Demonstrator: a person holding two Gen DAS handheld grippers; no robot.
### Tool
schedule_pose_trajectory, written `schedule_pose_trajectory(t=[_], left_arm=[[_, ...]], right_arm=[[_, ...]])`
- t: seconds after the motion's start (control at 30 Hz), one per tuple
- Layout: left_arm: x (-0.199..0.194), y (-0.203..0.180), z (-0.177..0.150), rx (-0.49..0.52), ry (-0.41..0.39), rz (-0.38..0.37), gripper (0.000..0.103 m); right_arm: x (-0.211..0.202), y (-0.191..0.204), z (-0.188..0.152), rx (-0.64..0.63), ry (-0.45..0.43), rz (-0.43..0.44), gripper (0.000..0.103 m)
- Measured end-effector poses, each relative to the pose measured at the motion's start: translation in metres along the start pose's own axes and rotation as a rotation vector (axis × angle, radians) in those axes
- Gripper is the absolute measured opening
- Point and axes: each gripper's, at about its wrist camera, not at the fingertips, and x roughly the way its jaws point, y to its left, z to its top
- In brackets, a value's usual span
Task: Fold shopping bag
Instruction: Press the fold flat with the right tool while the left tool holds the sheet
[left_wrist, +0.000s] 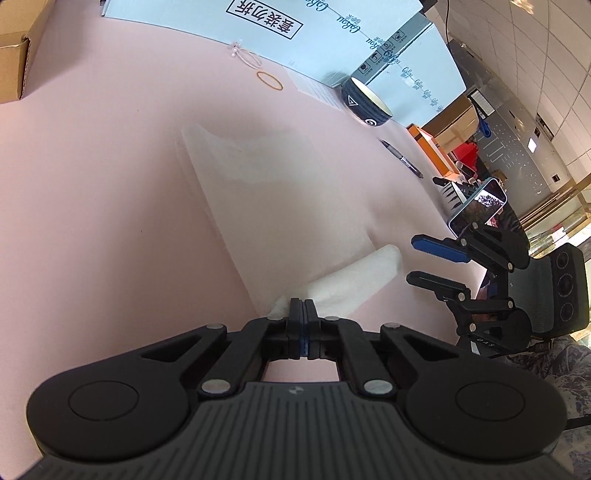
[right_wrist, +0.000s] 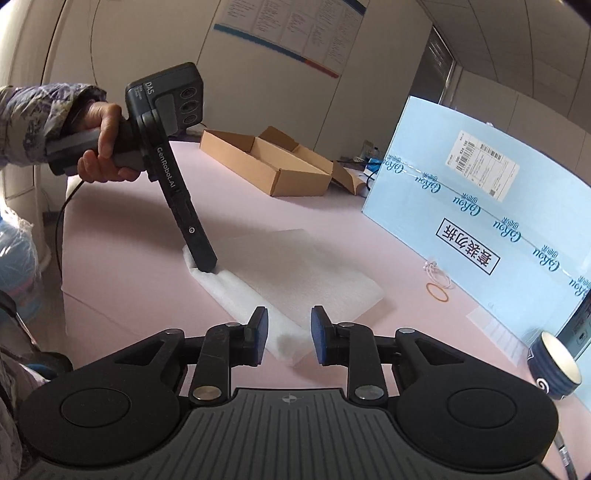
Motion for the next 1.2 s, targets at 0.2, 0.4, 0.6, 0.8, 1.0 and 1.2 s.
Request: schedule_pose_trajectory(t=[0.2,0.4,0.6,0.8,1.0,1.2], left_arm=[[0.0,0.001,0.001,-0.005,0.006,-0.005,0.002],[0.002,0.001,0.003,-0.01,0.008,-0.008,0.002],[0.002,0.002,0.002,-0.02,0.007,-0.011,0.002],[0.002,0.005,0.005,-0.033,0.019,-0.027,0.002],[-0.001,0.008,0.005,-0.037,0.028,-0.042,0.002],[0.0,0.01,0.005,-0.025,0.034,-0.046,0.002]], right_arm=[[-0.002,0.017,-0.007,-0.231,0.036,-0.046,0.03],[0.003,0.029,-0.013,-0.368,0.06,-0.043,0.035],[0.008,0.033,-0.015,-0.427,0.074,-0.035,0.04],[0.014,0.036,-0.015,-0.493,0.083,-0.025,0.042],[0.034,0.038,-0.012,-0.616,0.084,-0.036,0.043],[0.043,0.04,-0.008,-0.697,0.092,-0.036,0.043]])
